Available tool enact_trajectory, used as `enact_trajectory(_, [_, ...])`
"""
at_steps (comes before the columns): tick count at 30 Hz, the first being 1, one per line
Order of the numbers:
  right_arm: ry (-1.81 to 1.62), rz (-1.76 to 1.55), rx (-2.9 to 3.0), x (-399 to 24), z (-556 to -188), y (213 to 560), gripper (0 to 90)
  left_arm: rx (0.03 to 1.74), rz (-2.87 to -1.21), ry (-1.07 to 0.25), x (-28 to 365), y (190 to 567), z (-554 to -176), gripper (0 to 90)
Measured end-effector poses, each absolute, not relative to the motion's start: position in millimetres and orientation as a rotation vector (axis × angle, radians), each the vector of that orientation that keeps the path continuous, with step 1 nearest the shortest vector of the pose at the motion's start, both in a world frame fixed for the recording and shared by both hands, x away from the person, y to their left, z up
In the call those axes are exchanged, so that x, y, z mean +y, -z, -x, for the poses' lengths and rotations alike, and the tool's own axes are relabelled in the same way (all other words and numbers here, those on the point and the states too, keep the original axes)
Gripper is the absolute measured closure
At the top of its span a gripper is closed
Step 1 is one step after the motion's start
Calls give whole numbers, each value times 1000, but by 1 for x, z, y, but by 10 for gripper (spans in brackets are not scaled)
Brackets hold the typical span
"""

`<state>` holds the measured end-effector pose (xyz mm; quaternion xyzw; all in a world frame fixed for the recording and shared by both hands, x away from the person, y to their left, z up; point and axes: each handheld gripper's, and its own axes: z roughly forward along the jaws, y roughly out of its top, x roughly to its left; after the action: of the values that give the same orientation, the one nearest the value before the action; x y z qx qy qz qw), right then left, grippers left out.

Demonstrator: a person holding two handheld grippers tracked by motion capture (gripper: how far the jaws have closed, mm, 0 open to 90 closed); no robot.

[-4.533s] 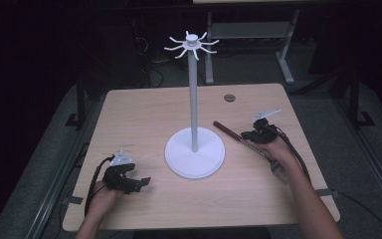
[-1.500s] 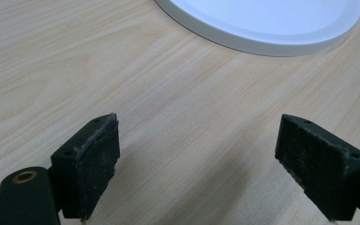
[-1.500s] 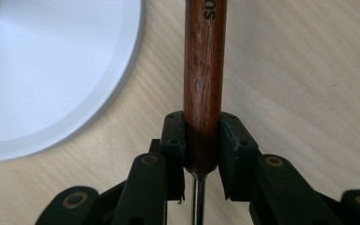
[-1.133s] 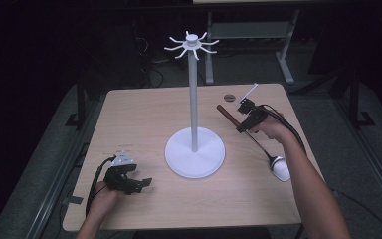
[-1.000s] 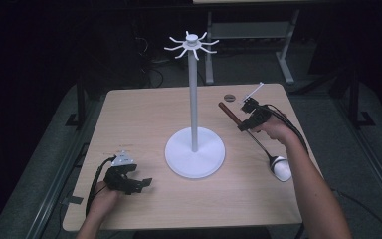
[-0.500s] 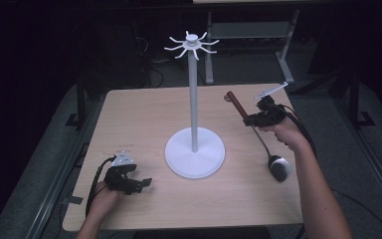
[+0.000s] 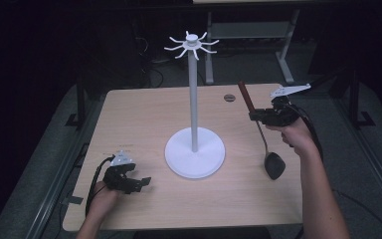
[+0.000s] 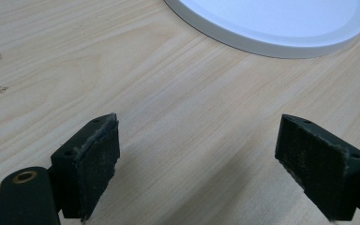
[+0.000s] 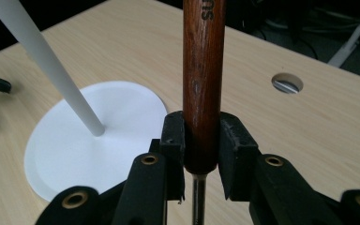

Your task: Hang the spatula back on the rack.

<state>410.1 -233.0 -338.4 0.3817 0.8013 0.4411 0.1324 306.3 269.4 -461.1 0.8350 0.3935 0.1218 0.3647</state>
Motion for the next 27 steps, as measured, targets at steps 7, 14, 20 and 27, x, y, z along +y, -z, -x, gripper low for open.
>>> enact_trajectory(7, [-1392,-1077,2268,-241,-403,332,731,1024,-2139,-309,269,461,-306,138])
enact_trajectory(14, [-1526,-1028,2198,-246,-396,321,733,1025,-2130,-314,269,461,-306,139])
enact_trajectory(20, [-1591,-982,2151,-244,-390,311,733,1016,-2141,-317,270,460,-306,138])
enact_trajectory(27, [-1674,-895,2108,-234,-384,292,733,1023,-2126,-315,270,460,-306,138])
